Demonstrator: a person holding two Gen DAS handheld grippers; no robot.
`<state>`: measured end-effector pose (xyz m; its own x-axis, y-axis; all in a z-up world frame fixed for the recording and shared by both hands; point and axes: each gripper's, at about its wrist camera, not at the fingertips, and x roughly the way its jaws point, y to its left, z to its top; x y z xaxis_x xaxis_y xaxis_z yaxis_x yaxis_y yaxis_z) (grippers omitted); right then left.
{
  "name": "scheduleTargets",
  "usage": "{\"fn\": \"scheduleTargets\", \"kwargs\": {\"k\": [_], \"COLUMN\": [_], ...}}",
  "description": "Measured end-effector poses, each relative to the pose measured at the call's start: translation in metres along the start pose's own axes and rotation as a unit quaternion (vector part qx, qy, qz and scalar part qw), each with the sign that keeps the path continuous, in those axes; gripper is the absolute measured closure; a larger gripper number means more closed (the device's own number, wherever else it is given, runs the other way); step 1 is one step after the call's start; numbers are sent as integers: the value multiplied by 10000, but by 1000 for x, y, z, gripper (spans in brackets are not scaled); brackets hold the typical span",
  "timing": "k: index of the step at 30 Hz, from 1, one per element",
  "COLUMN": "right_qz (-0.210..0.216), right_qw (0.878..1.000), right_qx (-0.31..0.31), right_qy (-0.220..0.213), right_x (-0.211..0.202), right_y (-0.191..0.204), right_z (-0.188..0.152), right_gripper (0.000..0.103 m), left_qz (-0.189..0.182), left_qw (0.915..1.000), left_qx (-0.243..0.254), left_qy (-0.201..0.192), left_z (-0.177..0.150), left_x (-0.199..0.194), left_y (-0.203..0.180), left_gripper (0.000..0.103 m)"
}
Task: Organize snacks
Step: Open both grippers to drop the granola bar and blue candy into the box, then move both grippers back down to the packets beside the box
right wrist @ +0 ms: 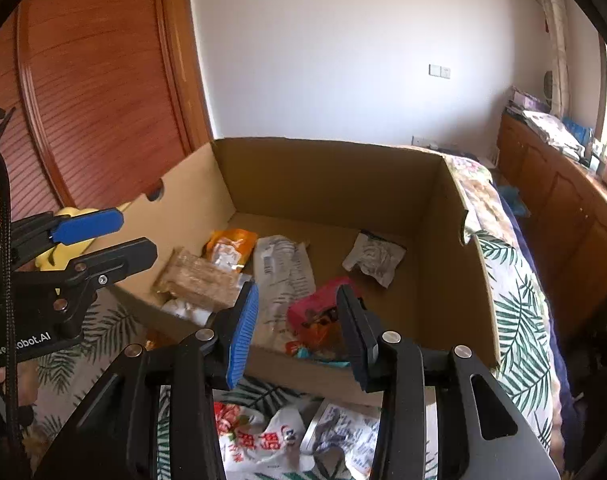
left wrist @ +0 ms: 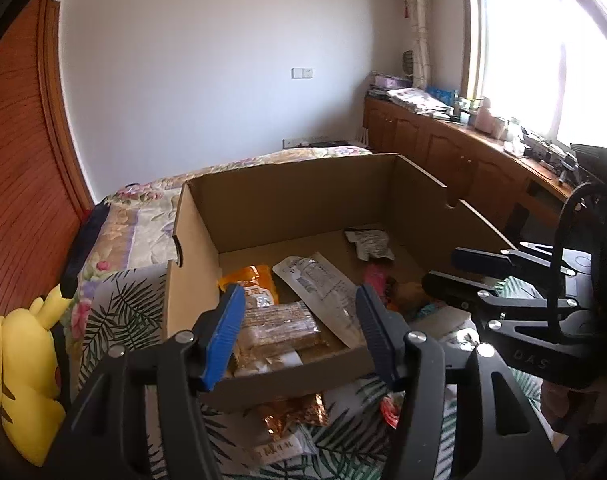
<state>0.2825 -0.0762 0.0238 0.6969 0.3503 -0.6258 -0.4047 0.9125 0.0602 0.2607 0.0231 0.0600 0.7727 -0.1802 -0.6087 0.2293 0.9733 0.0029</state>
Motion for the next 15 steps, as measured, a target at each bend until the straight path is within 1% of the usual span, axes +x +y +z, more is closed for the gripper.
{"fn": "scheduleTargets", "kwargs": {"k": [8,15], "right_qz": [212,268], "right_qw": [9993,9991], "right_qx": [-185,-257], "right_qy": [-253,-224], "right_x": [-39,-61], "right_y": [3,-2], "right_z": [-18,-43], "right_gripper": [62,62], "left_qz": [-195,-500], "left_qw": [9990,9981], "left_qx": [368,336], "left_qy": [-151,-108], "left_z": [-13,-28], "left_x": [-30,-44], "left_y": [-25,-37], "left_gripper": [42,42]}}
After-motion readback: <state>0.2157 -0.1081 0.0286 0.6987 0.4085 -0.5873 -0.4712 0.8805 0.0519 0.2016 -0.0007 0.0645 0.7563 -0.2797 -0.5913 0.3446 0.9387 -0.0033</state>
